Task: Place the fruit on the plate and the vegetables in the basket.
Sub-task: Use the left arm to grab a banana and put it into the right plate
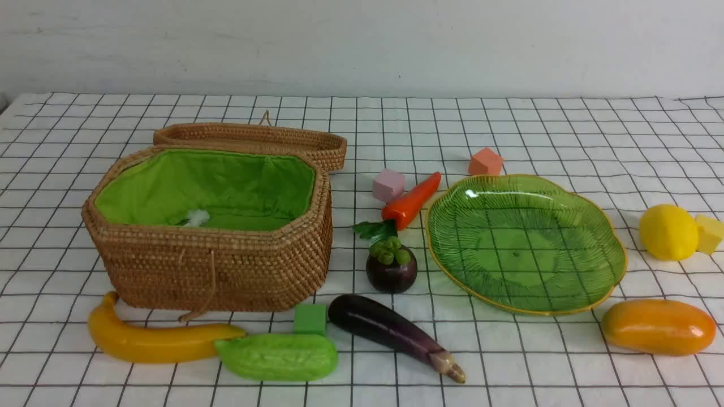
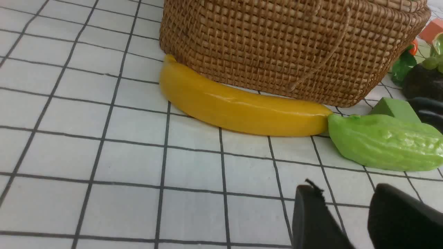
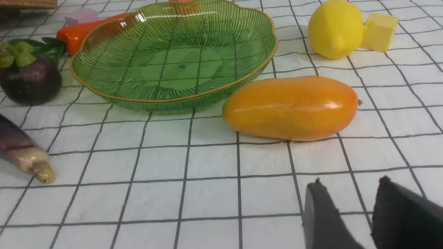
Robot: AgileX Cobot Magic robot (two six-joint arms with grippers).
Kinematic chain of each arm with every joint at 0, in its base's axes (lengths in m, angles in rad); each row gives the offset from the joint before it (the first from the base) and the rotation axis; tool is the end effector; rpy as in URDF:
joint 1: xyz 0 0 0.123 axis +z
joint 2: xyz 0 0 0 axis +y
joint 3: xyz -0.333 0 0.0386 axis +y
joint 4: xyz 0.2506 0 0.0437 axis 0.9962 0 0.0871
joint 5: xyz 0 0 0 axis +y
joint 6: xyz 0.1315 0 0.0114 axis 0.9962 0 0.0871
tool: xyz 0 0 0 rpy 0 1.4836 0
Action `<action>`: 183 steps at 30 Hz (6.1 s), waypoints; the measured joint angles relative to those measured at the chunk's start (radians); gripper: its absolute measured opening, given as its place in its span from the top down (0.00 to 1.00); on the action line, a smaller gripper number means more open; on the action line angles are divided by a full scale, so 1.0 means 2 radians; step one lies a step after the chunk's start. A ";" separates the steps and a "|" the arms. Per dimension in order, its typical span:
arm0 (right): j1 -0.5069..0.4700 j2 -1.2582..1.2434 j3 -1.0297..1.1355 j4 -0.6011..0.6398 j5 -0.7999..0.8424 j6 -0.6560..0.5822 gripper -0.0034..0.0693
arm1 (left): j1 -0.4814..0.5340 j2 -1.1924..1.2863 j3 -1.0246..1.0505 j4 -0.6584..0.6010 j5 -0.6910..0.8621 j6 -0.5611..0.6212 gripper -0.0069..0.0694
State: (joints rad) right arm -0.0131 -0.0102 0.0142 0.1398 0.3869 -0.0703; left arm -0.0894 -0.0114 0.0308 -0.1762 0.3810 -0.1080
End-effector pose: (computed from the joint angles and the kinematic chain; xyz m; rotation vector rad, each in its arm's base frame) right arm 0.0434 0.0064 0.1618 0.0314 1.8712 0.0811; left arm 0.0425 -0.0125 0.1566 -0.1272 1.8853 -0.3088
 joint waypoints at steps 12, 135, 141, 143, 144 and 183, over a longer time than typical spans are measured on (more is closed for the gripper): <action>0.000 0.000 0.000 0.000 0.000 0.000 0.62 | 0.000 0.000 0.000 0.000 0.000 0.000 0.60; 0.128 0.264 -0.528 0.241 0.438 -0.260 0.75 | -0.059 0.884 -0.499 0.124 0.152 0.624 0.33; 0.128 0.263 -0.528 0.241 0.438 -0.260 0.74 | -0.059 0.885 -0.500 0.124 0.174 0.621 0.53; 0.128 0.263 -0.528 0.241 0.438 -0.260 0.74 | -0.059 0.883 -0.500 0.130 0.189 0.611 0.51; 0.128 0.263 -0.528 0.241 0.438 -0.260 0.74 | -0.059 0.883 -0.500 0.130 0.192 0.608 0.51; 0.128 0.263 -0.528 0.035 0.404 0.035 0.73 | -0.355 1.162 -1.124 0.054 0.229 0.334 0.51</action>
State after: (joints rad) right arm 0.2439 0.5167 -1.0424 0.2093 1.1951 0.0000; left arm -0.7986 2.3130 -2.2163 -0.0677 0.8380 0.5591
